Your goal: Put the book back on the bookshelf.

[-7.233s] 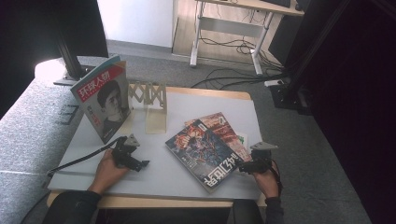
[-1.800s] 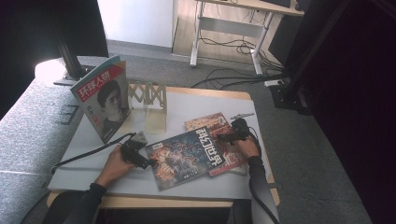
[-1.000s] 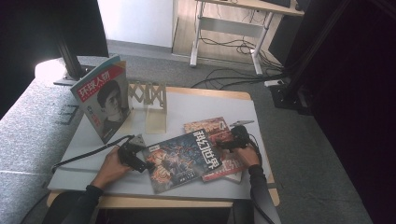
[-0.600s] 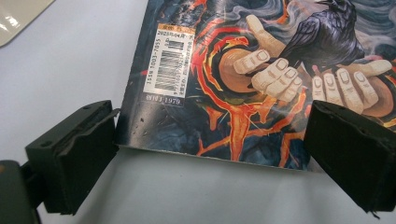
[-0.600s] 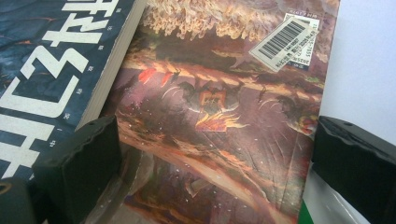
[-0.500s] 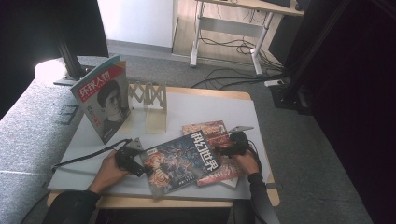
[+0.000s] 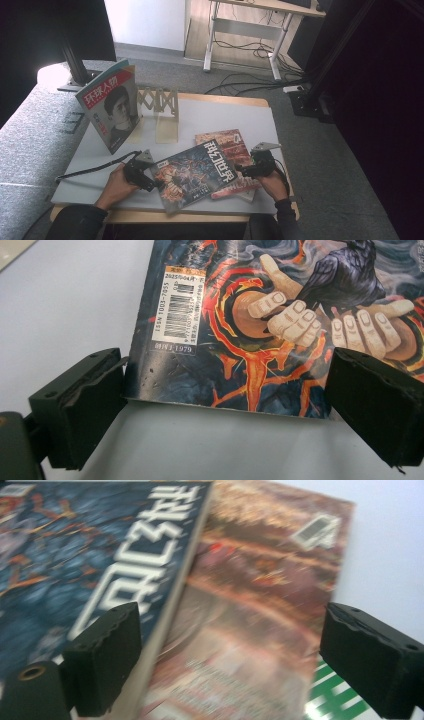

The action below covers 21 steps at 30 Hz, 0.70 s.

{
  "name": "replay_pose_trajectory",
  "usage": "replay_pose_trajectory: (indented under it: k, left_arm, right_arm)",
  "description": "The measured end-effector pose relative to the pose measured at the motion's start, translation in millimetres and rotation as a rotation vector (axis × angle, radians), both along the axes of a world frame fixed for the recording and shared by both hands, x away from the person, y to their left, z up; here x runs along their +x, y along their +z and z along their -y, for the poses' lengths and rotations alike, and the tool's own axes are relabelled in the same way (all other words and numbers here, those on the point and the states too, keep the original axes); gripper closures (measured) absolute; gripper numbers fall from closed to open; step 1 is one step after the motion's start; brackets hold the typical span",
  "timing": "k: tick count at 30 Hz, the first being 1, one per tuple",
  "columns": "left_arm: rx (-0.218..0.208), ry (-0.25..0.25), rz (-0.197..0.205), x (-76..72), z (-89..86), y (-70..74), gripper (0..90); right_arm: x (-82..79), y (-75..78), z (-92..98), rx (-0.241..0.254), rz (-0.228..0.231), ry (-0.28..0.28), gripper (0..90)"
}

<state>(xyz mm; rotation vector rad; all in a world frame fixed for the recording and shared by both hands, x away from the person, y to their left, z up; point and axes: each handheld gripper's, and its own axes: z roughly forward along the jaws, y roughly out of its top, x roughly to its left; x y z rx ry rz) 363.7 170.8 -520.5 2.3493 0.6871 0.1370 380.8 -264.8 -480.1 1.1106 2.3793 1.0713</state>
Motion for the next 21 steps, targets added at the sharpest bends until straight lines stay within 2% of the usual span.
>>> replay_pose_trajectory:
  k: [7, 12, 14, 17, 21]
  left_arm:
    - [-0.006, -0.002, -0.005, -5.4, 1.8, -0.1, 4.8]
    - [-0.001, -0.005, -0.009, -7.4, 4.7, 0.6, 5.7]
    - [0.001, -0.007, -0.012, -8.2, 6.9, 1.2, 6.9]
    - [-0.006, -0.015, -0.016, -8.5, 8.6, 2.1, 9.8]
    - [-0.040, -0.029, -0.017, -8.5, 13.7, 1.2, 17.2]
  right_arm:
    - [-23.7, -3.5, -6.8, -0.013, -0.006, 0.058, 5.2]
    - [-29.8, -12.8, -11.7, -0.062, -0.011, 0.066, 5.8]
    - [-30.5, -17.5, -11.5, -0.078, -0.016, 0.060, 5.7]
    - [-30.4, -20.1, -7.2, -0.060, -0.010, 0.037, 5.3]
    - [-28.0, -20.1, -0.9, -0.072, 0.010, -0.002, 6.4]
